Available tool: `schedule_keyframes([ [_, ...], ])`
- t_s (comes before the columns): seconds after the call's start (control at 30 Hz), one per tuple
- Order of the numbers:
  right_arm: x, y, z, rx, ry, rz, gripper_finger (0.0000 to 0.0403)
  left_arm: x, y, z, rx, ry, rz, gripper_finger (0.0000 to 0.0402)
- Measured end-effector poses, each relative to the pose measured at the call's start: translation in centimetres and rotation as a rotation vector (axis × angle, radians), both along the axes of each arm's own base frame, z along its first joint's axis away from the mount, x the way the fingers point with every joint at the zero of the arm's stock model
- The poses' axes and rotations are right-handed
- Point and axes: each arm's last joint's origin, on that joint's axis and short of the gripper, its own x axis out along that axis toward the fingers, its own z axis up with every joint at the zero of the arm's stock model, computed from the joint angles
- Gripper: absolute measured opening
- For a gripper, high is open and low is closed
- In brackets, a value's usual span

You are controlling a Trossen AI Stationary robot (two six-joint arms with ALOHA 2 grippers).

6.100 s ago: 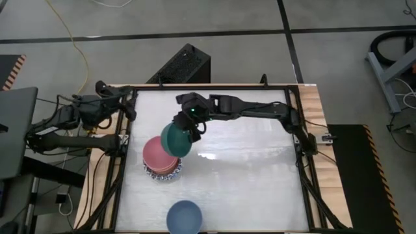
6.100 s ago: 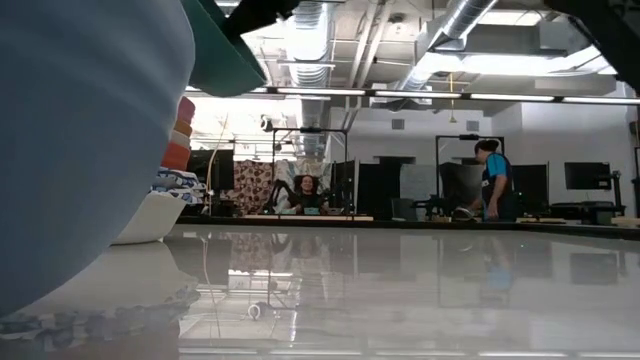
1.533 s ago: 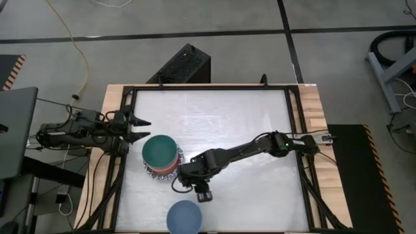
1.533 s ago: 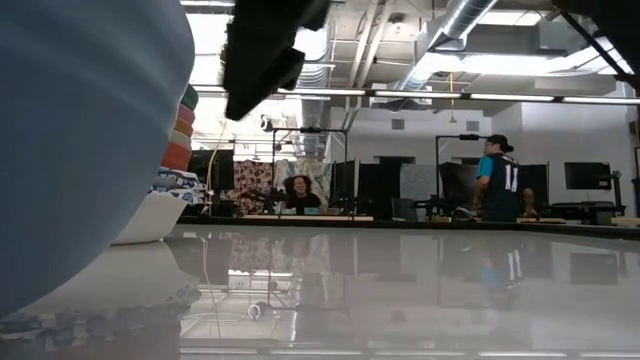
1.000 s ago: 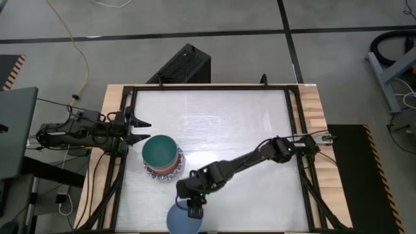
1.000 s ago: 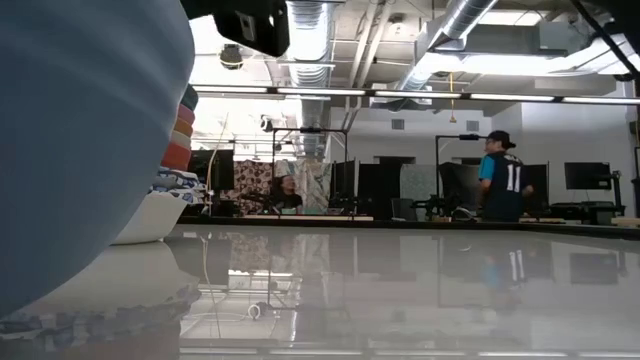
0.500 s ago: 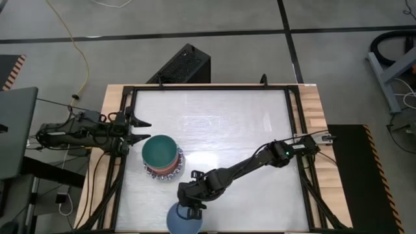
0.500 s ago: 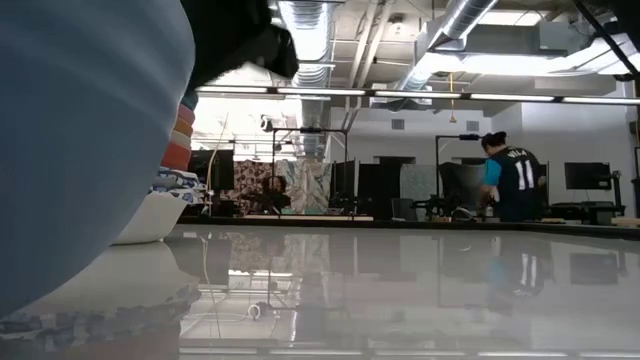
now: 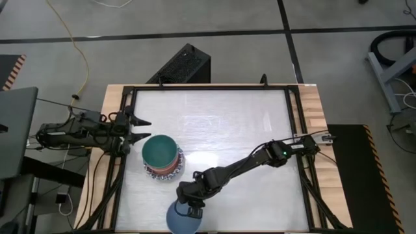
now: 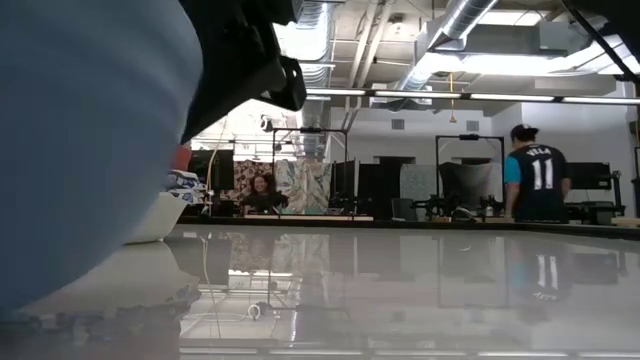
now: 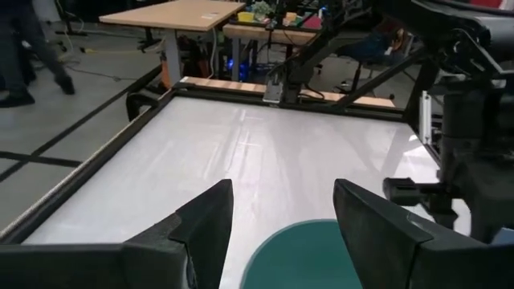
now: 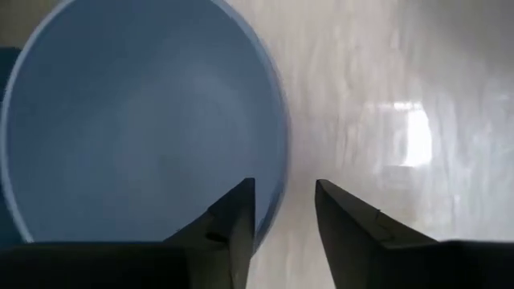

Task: Nest bowls inside each other
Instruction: Stack the blue bowl into the blue bowl

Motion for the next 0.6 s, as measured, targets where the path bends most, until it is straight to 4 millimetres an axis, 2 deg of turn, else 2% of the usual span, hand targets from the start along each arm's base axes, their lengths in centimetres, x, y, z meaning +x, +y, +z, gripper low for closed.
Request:
schedule_keyframes([
  [0.17,0.2,-0.3,-0.7,0.035,0.043,0.005,0.0115,0.0,0.1,0.0,0.029,0.002,0.031,0.0206],
  [0.37,-0.2,-0.4,-1.1,0.0,0.085,0.029,0.0017,0.0,0.2,0.0,0.031,0.002,0.056,0.0206],
  [0.6,-0.9,-0.7,-0.8,-0.043,0.137,0.039,0.0009,-0.3,0.4,0.5,-0.004,-0.016,0.14,0.0206],
])
